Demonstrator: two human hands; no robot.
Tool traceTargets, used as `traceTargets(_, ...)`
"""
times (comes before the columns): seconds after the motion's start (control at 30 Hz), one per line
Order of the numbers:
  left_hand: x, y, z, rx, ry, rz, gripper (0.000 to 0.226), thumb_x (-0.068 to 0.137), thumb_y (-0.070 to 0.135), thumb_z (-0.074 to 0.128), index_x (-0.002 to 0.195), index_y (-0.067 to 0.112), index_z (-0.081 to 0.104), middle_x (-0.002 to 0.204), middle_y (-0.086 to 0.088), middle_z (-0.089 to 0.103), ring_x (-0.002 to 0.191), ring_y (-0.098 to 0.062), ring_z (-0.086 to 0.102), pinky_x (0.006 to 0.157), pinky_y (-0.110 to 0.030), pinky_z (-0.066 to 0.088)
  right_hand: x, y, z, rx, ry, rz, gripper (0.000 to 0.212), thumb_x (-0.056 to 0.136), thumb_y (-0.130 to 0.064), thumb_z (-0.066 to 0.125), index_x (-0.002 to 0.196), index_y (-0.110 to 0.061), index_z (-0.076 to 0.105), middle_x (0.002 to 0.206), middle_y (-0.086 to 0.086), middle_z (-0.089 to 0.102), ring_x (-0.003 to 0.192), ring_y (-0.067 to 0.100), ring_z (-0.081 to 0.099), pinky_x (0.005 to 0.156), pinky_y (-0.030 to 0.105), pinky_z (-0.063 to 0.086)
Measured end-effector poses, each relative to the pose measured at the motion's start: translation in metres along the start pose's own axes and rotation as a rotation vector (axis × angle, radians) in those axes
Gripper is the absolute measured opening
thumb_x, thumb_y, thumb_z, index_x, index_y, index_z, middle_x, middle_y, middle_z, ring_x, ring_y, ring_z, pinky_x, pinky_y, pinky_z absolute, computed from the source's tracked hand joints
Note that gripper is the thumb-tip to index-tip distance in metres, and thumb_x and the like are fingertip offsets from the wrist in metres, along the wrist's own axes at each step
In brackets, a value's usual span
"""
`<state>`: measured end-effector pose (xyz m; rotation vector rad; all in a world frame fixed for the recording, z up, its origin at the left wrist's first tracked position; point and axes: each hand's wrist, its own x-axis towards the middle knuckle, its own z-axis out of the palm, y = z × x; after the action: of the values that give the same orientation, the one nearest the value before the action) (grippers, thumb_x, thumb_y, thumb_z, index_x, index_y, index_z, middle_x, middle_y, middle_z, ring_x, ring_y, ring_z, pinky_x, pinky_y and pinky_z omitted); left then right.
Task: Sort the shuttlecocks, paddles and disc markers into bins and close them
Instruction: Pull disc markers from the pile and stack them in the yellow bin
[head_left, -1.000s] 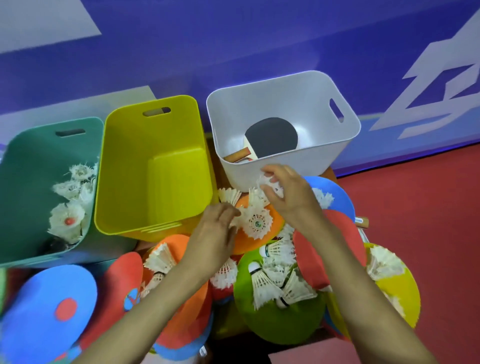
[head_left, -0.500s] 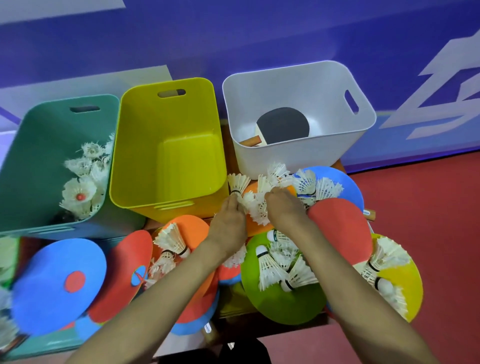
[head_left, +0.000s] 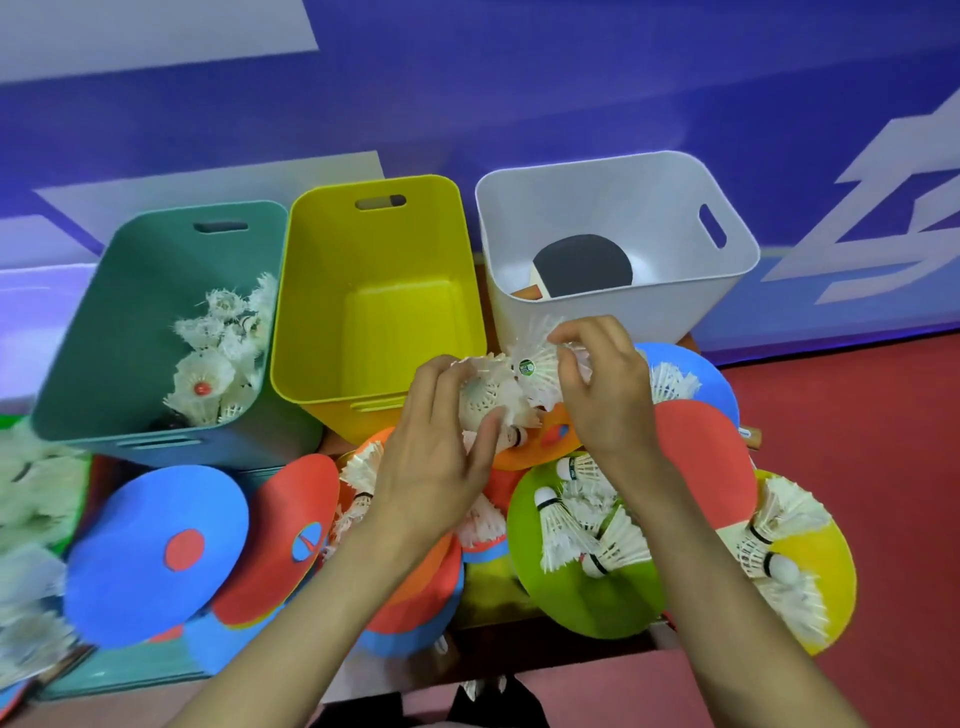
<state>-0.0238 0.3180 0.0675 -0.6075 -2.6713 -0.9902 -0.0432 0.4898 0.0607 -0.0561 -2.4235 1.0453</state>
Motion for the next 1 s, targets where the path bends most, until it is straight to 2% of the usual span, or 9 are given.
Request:
traceTargets(0.1,0.003,-0.007,-0.033,-0.02,0.129,-0.074,0.04,0.09,0.035,0.052,0.117,0.005,0.05,0.119,-0.008,0.048,0.116,-0.016,0.045,0.093,-0.016,0.034,0.005,-0.032,0.011,0.126,0.001,-0.009,0.017,0.088,0.001,0.053,0.096,-0.008,0.065,0.1,-0.001,0.057,0.09,-0.001,0.051,0.077,0.007,0.039)
traceTargets(0.17,0.004,-0.025,-0.055,0.004,0.181,-0.128,0.04,0.092,0.037,0.049,0.117,0.006,0.05,0.118,-0.007,0.047,0.115,-0.017,0.045,0.093,-0.017,0.033,0.009,-0.054,0.029,0.164,-0.04,-0.038,0.016,0.089,-0.001,0.054,0.098,-0.008,0.065,0.102,0.001,0.058,0.092,-0.003,0.05,0.078,0.009,0.041)
traceTargets(0.37,-0.01,-0.104,-0.12,0.078,0.253,-0.312,0.044,0.091,0.04,0.054,0.12,0.008,0.049,0.12,-0.006,0.046,0.107,-0.023,0.05,0.088,-0.021,0.033,0.014,-0.125,0.106,0.209,-0.139,-0.142,0.019,0.088,-0.003,0.054,0.103,-0.007,0.065,0.104,0.006,0.058,0.093,0.006,0.053,0.079,0.036,0.054)
traceTargets(0.47,-0.026,-0.15,-0.157,0.095,0.277,-0.368,0.045,0.09,0.036,0.053,0.122,0.005,0.048,0.121,-0.009,0.045,0.108,-0.028,0.05,0.094,-0.03,0.037,0.012,-0.161,0.151,0.178,-0.214,-0.128,0.022,0.088,-0.005,0.055,0.108,-0.008,0.065,0.107,0.007,0.056,0.091,0.011,0.054,0.079,0.041,0.053)
traceTargets(0.57,-0.042,-0.196,-0.194,0.133,0.264,-0.409,0.042,0.091,0.028,0.054,0.124,0.003,0.048,0.122,-0.012,0.047,0.114,-0.029,0.047,0.096,-0.028,0.033,0.008,-0.195,0.195,0.11,-0.276,-0.106,0.025,0.089,-0.007,0.055,0.113,-0.006,0.062,0.113,0.009,0.055,0.099,0.019,0.056,0.088,0.039,0.05)
traceTargets(0.67,-0.048,-0.238,-0.22,0.17,0.183,-0.442,0.045,0.089,0.019,0.059,0.128,0.001,0.046,0.123,-0.014,0.047,0.116,-0.03,0.046,0.096,-0.026,0.03,0.01,-0.222,0.234,-0.079,-0.355,-0.064,0.033,0.092,-0.014,0.054,0.123,-0.004,0.056,0.125,0.01,0.05,0.109,0.025,0.054,0.095,0.026,0.037)
traceTargets(0.77,-0.038,-0.267,-0.233,0.175,0.014,-0.437,0.05,0.089,0.02,0.058,0.132,0.001,0.041,0.129,-0.015,0.042,0.119,-0.032,0.044,0.096,-0.028,0.03,0.014,-0.237,0.263,-0.279,-0.449,0.026,0.039,0.094,-0.022,0.051,0.129,-0.004,0.05,0.13,0.012,0.044,0.114,0.028,0.05,0.094,0.031,0.037)
traceTargets(0.87,-0.016,-0.278,-0.234,0.194,-0.141,-0.436,0.051,0.093,0.027,0.051,0.135,0.003,0.036,0.134,-0.013,0.036,0.121,-0.031,0.043,0.097,-0.033,0.033,0.019,-0.242,0.279,-0.399,-0.505,0.112,0.04,0.094,-0.026,0.051,0.126,-0.002,0.051,0.129,0.016,0.046,0.114,0.031,0.05,0.093,0.035,0.04)
traceTargets(1.0,0.011,-0.291,-0.227,0.235,-0.33,-0.428,0.047,0.094,0.03,0.049,0.131,0.003,0.04,0.132,-0.015,0.038,0.119,-0.033,0.046,0.098,-0.038,0.035,0.027,-0.242,0.291,-0.481,-0.544,0.194,0.04,0.095,-0.026,0.051,0.126,-0.001,0.051,0.13,0.017,0.045,0.113,0.032,0.05,0.093,0.034,0.041)
